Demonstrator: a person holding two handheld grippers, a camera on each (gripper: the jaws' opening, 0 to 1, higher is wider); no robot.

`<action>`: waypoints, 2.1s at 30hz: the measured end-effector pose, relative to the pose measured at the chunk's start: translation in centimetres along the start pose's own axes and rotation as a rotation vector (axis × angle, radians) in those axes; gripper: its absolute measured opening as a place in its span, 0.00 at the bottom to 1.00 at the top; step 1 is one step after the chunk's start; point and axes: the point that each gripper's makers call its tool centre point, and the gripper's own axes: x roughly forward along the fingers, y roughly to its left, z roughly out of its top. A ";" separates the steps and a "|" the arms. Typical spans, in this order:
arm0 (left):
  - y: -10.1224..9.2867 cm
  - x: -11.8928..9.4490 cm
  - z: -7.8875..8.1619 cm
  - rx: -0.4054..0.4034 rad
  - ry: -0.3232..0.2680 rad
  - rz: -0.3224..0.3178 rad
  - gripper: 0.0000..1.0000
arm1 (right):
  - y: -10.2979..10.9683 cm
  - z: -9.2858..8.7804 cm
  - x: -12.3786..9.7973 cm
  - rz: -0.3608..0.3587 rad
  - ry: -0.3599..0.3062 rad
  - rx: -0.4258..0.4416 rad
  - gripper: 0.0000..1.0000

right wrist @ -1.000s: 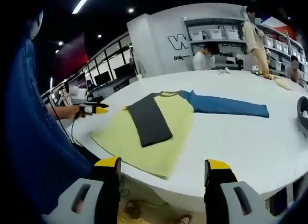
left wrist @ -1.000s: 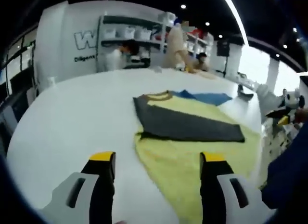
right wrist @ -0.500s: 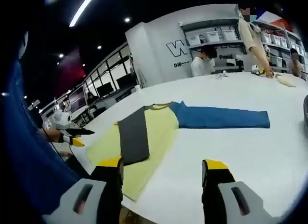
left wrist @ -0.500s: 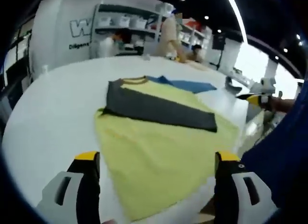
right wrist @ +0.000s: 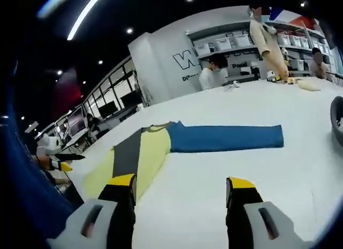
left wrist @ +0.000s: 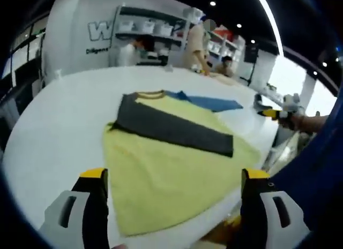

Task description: Fold the garment on the visible template until the final outline fits inside the template.

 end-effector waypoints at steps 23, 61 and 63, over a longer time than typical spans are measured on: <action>-2.7 -0.2 0.9 -0.026 -0.033 0.118 0.99 | -16.6 5.0 4.2 -0.299 -0.076 0.277 0.57; -1.1 -0.9 3.4 -0.026 -0.068 0.212 0.99 | -18.7 5.2 9.7 -0.260 -0.272 0.775 0.12; -1.1 -0.8 3.3 -0.032 -0.066 0.212 0.99 | -17.5 5.0 10.4 -0.235 -0.260 0.782 0.14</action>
